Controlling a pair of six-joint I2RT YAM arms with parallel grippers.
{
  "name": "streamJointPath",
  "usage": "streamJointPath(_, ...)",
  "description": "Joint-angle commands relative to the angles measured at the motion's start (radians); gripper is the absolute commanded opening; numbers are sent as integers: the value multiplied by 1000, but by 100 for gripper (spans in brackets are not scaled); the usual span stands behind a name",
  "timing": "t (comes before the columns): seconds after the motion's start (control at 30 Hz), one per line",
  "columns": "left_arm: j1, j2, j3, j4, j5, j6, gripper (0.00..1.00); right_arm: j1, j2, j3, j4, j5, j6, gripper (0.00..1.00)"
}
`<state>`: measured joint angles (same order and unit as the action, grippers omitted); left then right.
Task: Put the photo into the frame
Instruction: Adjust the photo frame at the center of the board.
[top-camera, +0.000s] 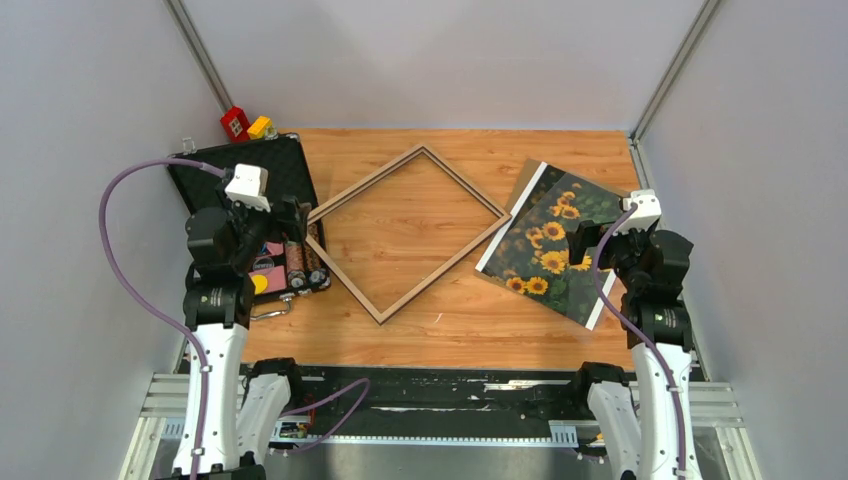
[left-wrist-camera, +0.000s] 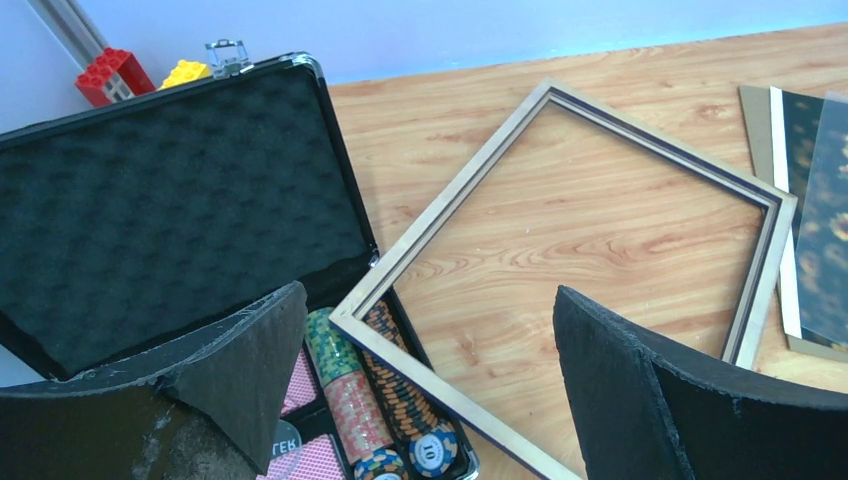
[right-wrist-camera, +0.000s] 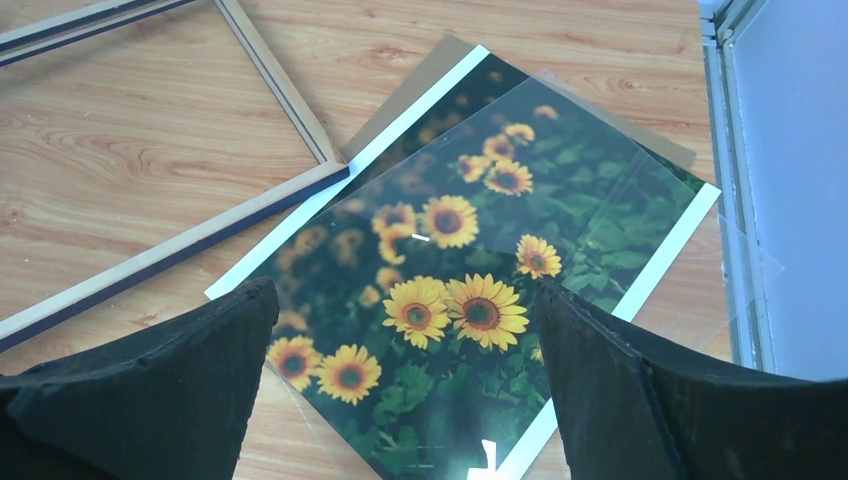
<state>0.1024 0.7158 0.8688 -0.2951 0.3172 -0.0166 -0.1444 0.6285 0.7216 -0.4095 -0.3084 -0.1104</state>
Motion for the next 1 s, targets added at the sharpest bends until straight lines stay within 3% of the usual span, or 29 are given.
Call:
streamJointPath(0.0, 6, 0, -10, 26, 25, 8, 100, 6, 4, 1, 9, -26, -12, 100)
streamJointPath(0.37, 5, 7, -7, 13, 49, 15, 100, 6, 14, -1, 10, -34, -12, 100)
streamJointPath(0.6, 5, 21, 30, -27, 119, 79, 100, 7, 51, 24, 8, -136, -26, 100)
streamJointPath(0.83, -7, 135, 81, -58, 179, 80, 100, 49, 211, 103, 22, -189, 5, 100)
streamJointPath(0.97, -103, 217, 94, -59, 77, 133, 100, 122, 305, 123, 64, -141, 11, 100)
